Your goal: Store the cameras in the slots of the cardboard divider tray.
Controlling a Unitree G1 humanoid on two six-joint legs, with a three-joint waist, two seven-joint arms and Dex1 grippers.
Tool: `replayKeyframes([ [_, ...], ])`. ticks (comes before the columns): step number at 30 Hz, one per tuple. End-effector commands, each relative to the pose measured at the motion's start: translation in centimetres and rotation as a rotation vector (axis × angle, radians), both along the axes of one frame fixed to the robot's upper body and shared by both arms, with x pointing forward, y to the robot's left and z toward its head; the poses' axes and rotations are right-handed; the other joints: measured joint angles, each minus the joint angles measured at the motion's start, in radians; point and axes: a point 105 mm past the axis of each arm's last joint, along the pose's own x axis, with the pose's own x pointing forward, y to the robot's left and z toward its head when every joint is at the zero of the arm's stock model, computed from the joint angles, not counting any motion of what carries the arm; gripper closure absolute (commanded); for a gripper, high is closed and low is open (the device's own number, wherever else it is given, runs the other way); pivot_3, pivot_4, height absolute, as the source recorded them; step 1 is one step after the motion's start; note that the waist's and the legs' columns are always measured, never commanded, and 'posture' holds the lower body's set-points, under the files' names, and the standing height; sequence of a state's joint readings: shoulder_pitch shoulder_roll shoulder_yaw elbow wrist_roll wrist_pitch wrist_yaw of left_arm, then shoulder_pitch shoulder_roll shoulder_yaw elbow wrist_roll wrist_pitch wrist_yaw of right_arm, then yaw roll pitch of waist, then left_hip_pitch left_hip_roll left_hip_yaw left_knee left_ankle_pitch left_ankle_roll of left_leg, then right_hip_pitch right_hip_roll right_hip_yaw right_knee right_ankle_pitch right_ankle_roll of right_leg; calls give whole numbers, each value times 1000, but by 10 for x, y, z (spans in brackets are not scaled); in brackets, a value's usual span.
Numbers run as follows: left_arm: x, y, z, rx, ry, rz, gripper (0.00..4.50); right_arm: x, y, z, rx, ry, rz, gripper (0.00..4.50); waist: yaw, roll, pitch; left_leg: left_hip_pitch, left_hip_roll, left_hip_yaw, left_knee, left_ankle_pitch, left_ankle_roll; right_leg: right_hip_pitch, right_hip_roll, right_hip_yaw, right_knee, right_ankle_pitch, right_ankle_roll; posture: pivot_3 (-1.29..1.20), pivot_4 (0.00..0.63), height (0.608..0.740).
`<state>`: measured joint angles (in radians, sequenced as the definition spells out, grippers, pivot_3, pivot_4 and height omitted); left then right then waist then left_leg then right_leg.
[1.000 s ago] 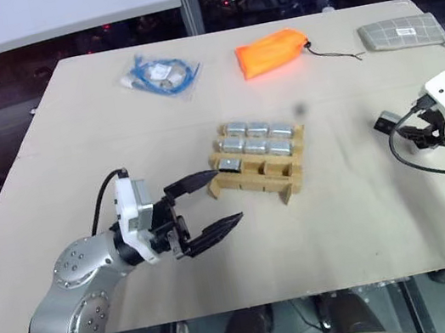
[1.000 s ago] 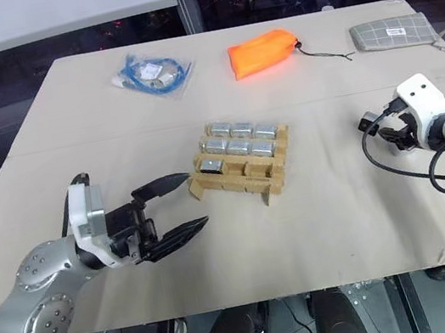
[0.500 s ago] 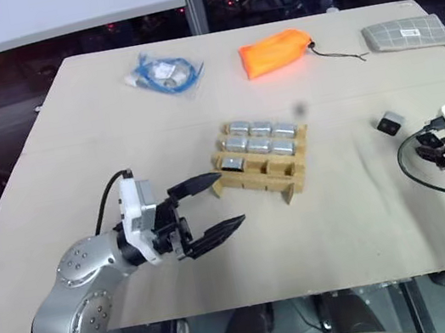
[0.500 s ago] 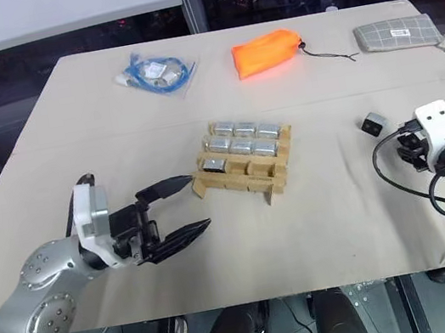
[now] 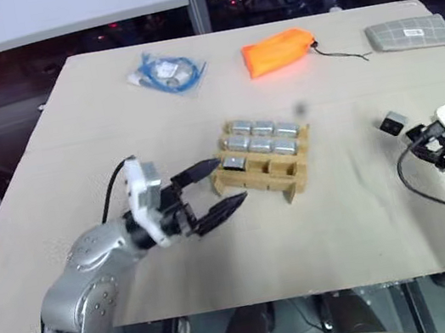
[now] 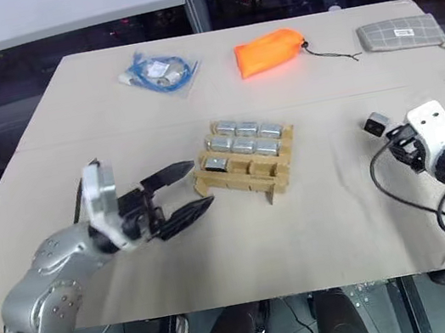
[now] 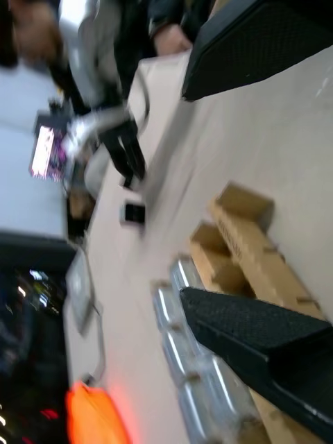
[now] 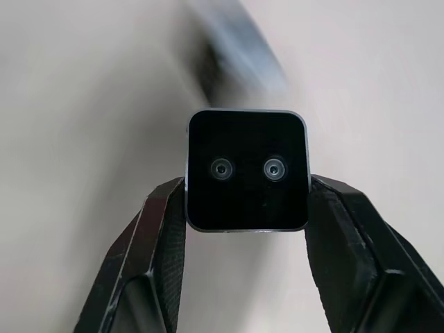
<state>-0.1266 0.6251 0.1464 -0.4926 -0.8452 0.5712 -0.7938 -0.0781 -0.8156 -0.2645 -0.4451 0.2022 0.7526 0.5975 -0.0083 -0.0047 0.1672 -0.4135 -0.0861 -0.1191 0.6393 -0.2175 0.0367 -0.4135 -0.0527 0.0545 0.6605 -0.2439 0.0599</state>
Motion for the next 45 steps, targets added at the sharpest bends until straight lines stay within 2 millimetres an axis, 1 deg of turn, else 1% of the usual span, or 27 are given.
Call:
replayKeyframes([
  [1,2,-19,13,-27,122,-44,0,-27,79,42,-57,-178,391,2562,-7,-1,0,0,0,0,1,0,0,0,0,0,0,0,0,0,150,740],
  [2,7,-25,16,-40,182,-64,0,-34,100,45,-85,-211,482,2562,-8,-2,0,0,1,0,2,0,0,0,1,0,1,0,0,0,150,740],
  [4,17,-34,16,-42,273,-68,0,-39,129,49,-129,-279,585,2562,-6,-1,0,0,1,-1,5,0,0,2,1,-1,2,0,0,0,150,740],
  [6,22,-40,19,-51,314,-76,0,-39,143,51,-131,-318,617,2562,-5,-2,0,0,1,-2,8,0,0,4,2,-2,2,0,1,0,150,740],
  [8,27,-46,26,-115,364,-91,0,-41,158,51,-125,-342,660,2562,-2,-2,0,0,0,-3,10,0,-1,4,1,-3,2,0,1,0,150,740],
  [11,26,-49,24,-117,428,-109,0,-43,167,51,-148,-373,685,2562,1,-3,1,-1,0,-3,10,2,-4,3,1,-3,2,0,0,0,150,740],
  [15,25,-52,23,-150,479,-121,0,-44,171,52,-152,-392,687,2562,4,-3,1,-2,0,-3,9,3,-5,2,1,-2,2,0,0,0,150,740],
  [18,24,-55,20,-135,496,-121,0,-44,173,53,-151,-404,683,2562,5,-3,1,-2,0,-3,9,3,-5,2,1,-2,2,0,0,0,150,740],
  [19,24,-56,19,-135,498,-118,534,-44,174,54,-151,-408,684,2562,5,-3,1,-2,0,-3,9,3,-5,2,1,-2,2,0,0,0,150,740],
  [20,24,-58,20,-143,501,-122,813,-45,176,55,-148,-412,687,2562,5,-3,1,-2,-1,-3,9,3,-5,2,1,-2,2,0,0,0,150,740],
  [22,26,-60,20,-151,506,-124,1667,-46,179,55,-146,-420,695,2562,5,-3,1,-2,-1,-3,9,3,-5,2,1,-2,2,0,0,0,150,740],
  [23,25,-62,20,-153,515,-132,1913,-46,180,56,-146,-423,696,2562,5,-3,1,-2,-1,-3,9,3,-5,2,1,-2,2,0,0,0,150,740],
  [24,25,-63,19,-153,519,-137,2571,-46,181,56,-146,-424,697,2562,6,-3,1,-2,-1,-3,9,3,-5,2,1,-2,2,0,0,0,150,740],
  [26,25,-64,20,-157,523,-141,3398,-47,181,56,-150,-426,698,2562,7,-3,1,-2,-1,-3,9,3,-5,2,1,-2,2,0,0,0,150,740],
  [27,26,-65,20,-159,524,-143,3892,-47,181,56,-151,-427,700,2562,7,-3,1,-2,-1,-3,9,3,-5,2,0,-2,2,0,0,0,150,740],
  [34,25,-64,21,-150,520,-162,3894,-46,183,57,-144,-422,710,2562,7,-3,1,-2,-1,-3,9,3,-5,2,1,-2,2,0,0,0,150,740],
  [36,25,-64,21,-145,517,-165,2873,-45,183,60,-141,-426,705,2562,7,-3,1,-2,-1,-3,9,3,-5,2,1,-2,2,0,0,0,150,740],
  [37,25,-64,21,-143,515,-162,2578,-45,183,61,-140,-427,703,2562,7,-3,1,-2,-1,-3,9,3,-5,2,0,-2,2,0,0,0,150,740],
  [38,26,-64,21,-142,514,-153,1984,-45,183,61,-139,-429,699,2562,8,-3,1,-2,-1,-3,9,3,-5,2,0,-2,2,0,0,0,150,740],
  [39,27,-64,21,-142,514,-148,1498,-45,183,62,-139,-430,698,2562,8,-3,1,-2,-1,-3,9,3,-5,2,0,-2,2,0,0,0,150,740],
  [40,26,-65,21,-141,514,-152,1177,-45,183,62,-139,-430,697,2562,8,-3,1,-2,-1,-3,9,3,-5,2,0,-2,2,0,0,0,150,740],
  [42,25,-65,21,-139,514,-161,1177,-44,183,63,-138,-431,696,2562,9,-3,1,-2,-1,-3,9,3,-5,2,0,-2,2,0,0,0,150,740],
  [45,28,-65,21,-147,521,-149,1177,-44,183,63,-137,-431,694,2562,9,-3,1,-2,-1,-3,9,3,-5,2,0,-2,2,0,0,0,150,740],
])
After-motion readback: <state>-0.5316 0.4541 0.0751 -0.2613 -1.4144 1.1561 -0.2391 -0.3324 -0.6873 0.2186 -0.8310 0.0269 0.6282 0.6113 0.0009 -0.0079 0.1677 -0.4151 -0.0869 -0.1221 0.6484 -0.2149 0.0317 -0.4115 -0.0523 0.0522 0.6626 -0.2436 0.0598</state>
